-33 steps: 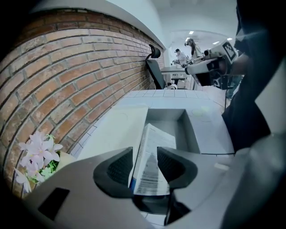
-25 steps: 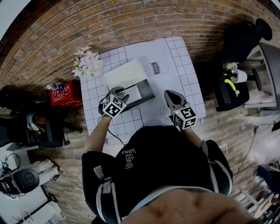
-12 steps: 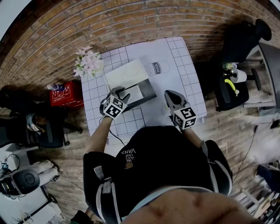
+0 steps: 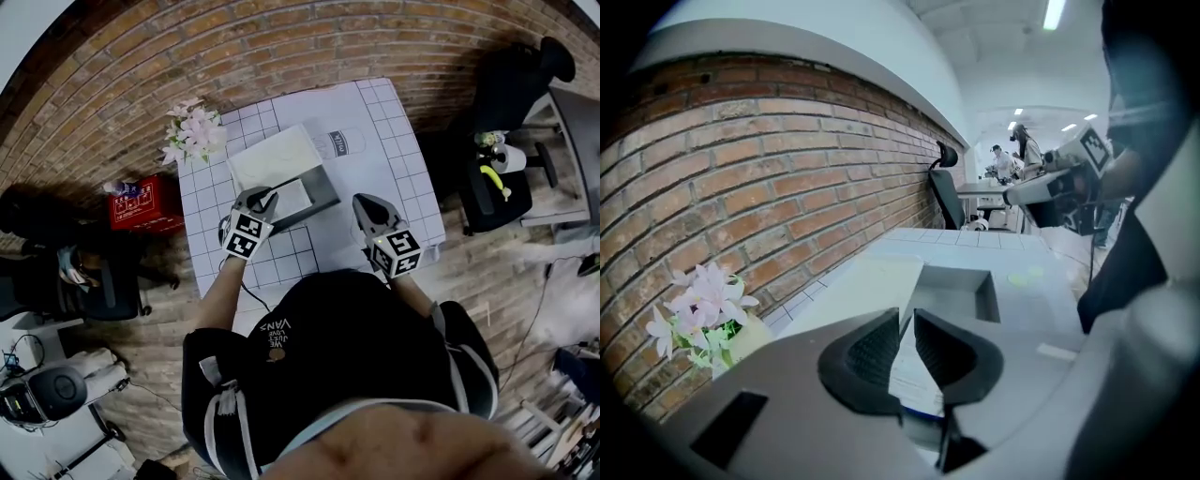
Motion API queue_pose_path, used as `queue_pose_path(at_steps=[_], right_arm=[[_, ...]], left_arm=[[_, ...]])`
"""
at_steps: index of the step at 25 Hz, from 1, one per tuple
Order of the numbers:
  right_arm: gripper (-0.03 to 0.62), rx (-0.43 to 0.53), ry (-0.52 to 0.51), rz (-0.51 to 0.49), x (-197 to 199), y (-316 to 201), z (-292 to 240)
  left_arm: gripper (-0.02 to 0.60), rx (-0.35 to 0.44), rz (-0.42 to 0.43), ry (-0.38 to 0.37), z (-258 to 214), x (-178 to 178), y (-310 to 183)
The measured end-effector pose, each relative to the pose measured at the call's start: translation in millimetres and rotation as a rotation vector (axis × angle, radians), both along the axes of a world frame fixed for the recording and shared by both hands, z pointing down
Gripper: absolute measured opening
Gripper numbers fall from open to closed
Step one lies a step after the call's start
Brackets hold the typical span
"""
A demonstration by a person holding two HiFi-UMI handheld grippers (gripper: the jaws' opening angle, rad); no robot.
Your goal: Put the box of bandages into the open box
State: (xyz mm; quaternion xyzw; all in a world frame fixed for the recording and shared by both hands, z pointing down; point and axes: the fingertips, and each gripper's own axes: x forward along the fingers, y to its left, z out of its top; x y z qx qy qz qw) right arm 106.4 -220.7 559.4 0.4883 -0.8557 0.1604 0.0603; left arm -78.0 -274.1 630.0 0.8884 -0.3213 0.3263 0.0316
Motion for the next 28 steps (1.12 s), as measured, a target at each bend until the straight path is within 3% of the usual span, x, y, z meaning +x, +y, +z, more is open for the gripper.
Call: queue_pose_path(at_steps=[13,28], right_arm=[[-0.003,0.026,0.006,0.029,-20.5,31.6,-11.3],[-0.003,0.034,0.012,0.059,-49.6,87.6,-15.9]], left_arm=[[0.015,0.071,-0.129,0.249,-68.8,-21.3,37.0],[0.012,0.096,-0.188,0.339,-86.1,-64.1,108.9]])
